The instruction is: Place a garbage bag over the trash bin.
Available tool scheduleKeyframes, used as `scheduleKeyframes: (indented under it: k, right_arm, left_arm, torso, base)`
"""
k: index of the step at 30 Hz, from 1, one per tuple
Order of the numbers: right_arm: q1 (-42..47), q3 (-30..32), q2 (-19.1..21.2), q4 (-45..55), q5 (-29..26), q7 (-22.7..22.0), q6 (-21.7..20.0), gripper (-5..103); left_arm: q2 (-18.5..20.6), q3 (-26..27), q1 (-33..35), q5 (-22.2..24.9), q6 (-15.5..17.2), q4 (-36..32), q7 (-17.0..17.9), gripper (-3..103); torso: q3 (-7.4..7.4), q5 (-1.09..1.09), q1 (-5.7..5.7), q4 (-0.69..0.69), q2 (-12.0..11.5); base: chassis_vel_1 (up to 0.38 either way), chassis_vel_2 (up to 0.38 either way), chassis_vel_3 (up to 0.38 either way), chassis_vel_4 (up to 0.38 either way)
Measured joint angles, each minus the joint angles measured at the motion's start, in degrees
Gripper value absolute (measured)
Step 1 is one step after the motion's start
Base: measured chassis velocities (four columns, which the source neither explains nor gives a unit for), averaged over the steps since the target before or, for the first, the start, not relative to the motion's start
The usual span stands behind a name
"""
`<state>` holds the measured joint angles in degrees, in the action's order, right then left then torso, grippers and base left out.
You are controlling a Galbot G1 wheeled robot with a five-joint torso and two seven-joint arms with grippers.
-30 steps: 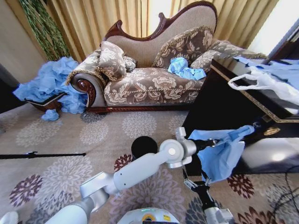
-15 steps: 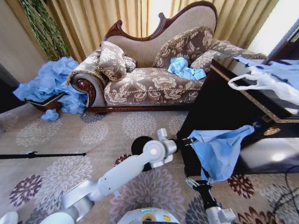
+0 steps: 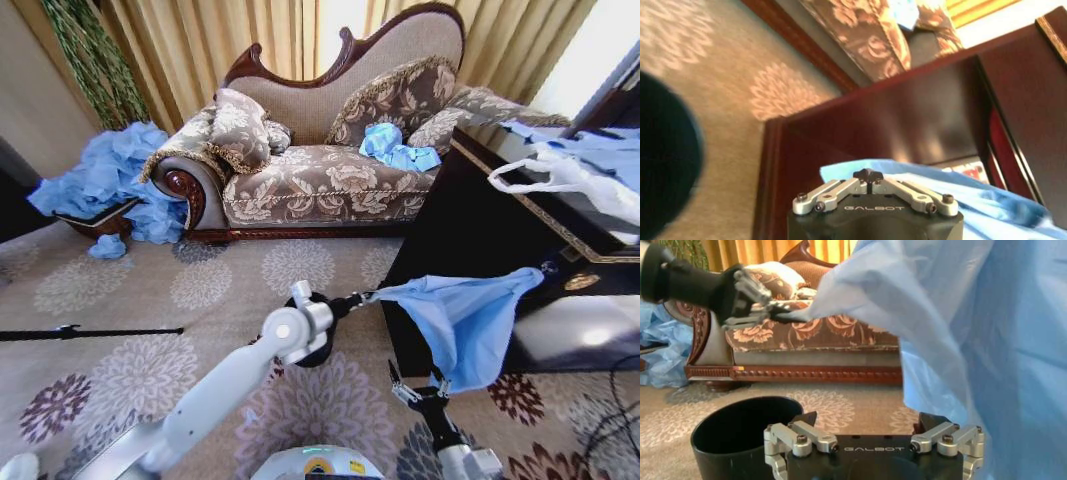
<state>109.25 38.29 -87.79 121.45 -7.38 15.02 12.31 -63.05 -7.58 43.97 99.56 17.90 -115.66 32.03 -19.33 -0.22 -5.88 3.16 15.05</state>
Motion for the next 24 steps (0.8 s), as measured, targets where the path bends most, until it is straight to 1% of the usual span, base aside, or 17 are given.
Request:
scheduleKeyframes:
  k: [1,2,4,5,8,12,18,24]
  right_arm:
    - [0.1,0.0,0.0,0.2,0.1,0.0,0.0,100]
    - [0.1,0.0,0.0,0.2,0.1,0.0,0.0,100]
    - [0.3,-0.1,0.0,0.3,0.3,0.1,0.0,100]
    - [0.3,-0.1,0.0,0.3,0.3,0.1,0.0,100]
    - [0.4,-0.3,0.0,0.6,0.7,0.3,0.1,100]
    - [0.6,-0.6,-0.3,0.7,1.2,0.4,0.3,100]
    - [1.0,-0.7,-0.7,0.8,1.6,0.5,0.9,100]
    - [1.5,0.0,-0.5,1.3,1.2,0.4,1.2,100]
  left_arm:
    - [0.9,1.2,1.2,0.0,0.1,-0.5,-0.1,0]
    - [0.9,1.2,1.2,0.0,0.1,-0.5,-0.1,0]
    - [2.9,3.4,3.3,0.1,0.2,-1.6,-0.4,0]
    - [2.9,3.4,3.3,0.1,0.2,-1.6,-0.4,0]
    - [6.3,6.1,6.1,0.4,0.3,-3.5,-1.2,0]
    - [7.8,7.5,8.5,0.4,0.5,-5.1,-1.6,0]
    - [9.5,8.1,10.8,-0.4,0.6,-5.8,-2.4,0]
    - [11.0,11.9,12.4,-0.3,0.7,-5.2,-3.3,0]
  torso:
    - [0.00,0.00,0.00,0.01,0.0]
    - [0.00,0.00,0.00,0.01,0.0]
    - [0.00,0.00,0.00,0.01,0.0]
    - [0.00,0.00,0.00,0.01,0.0]
    - [0.00,0.01,0.00,0.00,0.0]
    - [0.00,0.01,0.00,0.01,0.0]
    - [0.00,0.02,0.00,0.01,0.0]
    - [0.00,0.02,0.00,0.01,0.0]
  base:
    - [0.000,0.000,0.000,0.000]
    - [0.000,0.000,0.000,0.000]
    - [0.000,0.000,0.000,0.000]
    - [0.000,0.000,0.000,0.000]
    - [0.000,0.000,0.000,0.000]
    - [0.000,0.000,0.000,0.000]
    - [0.000,0.000,0.000,0.000]
    - [0.000,0.000,0.000,0.000]
